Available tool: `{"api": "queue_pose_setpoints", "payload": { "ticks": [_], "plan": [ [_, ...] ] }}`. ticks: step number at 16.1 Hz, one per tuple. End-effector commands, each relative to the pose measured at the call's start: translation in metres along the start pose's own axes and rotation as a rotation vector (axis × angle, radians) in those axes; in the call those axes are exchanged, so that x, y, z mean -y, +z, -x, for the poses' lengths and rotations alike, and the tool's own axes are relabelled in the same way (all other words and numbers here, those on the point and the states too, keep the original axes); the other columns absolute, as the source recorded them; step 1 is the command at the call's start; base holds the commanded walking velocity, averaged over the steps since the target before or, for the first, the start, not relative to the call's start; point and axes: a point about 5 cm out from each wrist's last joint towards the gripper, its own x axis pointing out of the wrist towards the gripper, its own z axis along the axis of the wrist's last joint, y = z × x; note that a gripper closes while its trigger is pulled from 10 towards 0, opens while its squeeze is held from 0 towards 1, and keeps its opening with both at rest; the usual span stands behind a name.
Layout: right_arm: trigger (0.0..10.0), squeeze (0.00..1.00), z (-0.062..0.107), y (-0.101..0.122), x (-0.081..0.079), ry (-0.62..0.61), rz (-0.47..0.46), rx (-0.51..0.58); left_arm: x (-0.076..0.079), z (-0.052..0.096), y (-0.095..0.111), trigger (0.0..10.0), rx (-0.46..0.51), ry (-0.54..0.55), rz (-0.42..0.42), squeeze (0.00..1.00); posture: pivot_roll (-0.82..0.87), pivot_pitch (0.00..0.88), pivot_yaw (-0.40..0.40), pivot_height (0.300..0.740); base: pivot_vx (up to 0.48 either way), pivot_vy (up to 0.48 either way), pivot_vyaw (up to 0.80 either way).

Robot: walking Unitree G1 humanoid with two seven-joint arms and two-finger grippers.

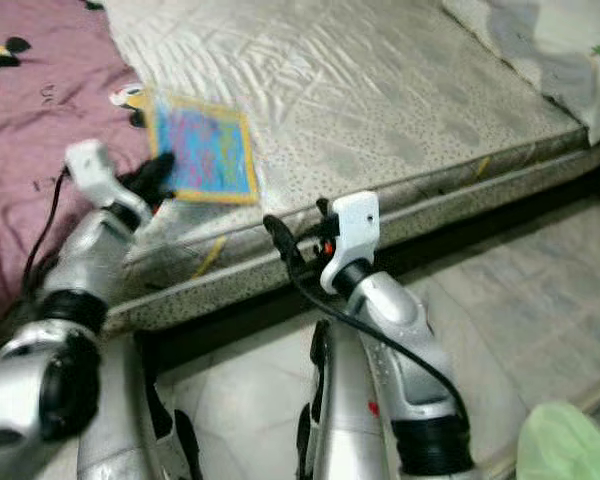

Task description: Clean up the room

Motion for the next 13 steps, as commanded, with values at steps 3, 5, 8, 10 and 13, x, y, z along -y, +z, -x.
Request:
{"api": "queue_pose_setpoints", "payload": {
  "ticks": [3, 5, 8, 10, 13],
  "plan": [
    [10.0, 0.0, -0.001, 0.0, 0.008, -0.088, 0.076, 0.047, 0.025, 0.001, 0.03, 0.0, 0.218, -0.09, -0.351, 0.0, -0.07, 0.016, -0.06, 0.477, 0.0, 0.0, 0.0],
    [10.0, 0.0, -0.003, 0.0, 0.01, -0.129, 0.056, 0.063, 0.034, 0.003, 0.035, 0.0, 0.26, -0.104, -0.412, 0.0, -0.06, 0.014, -0.056, 0.477, 0.0, 0.0, 0.0],
    [10.0, 0.0, -0.004, 0.002, 0.01, -0.154, 0.045, 0.096, 0.036, 0.011, 0.041, 0.0, 0.295, -0.081, -0.468, 0.0, -0.06, 0.012, -0.05, 0.477, 0.0, 0.0, 0.0],
    [10.0, 0.0, -0.004, 0.002, 0.015, -0.201, 0.007, 0.11, 0.033, 0.026, 0.043, 0.0, 0.306, -0.063, -0.504, 0.0, -0.06, 0.012, -0.05, 0.5, 0.0, 0.0, 0.0],
    [10.0, 0.0, -0.005, 0.0, 0.019, -0.215, -0.001, 0.109, 0.028, 0.046, 0.038, 10.0, 0.266, -0.012, -0.568, 0.0, -0.03, 0.016, -0.057, 0.529, 0.0, 0.0, 0.0]
  ]
}}
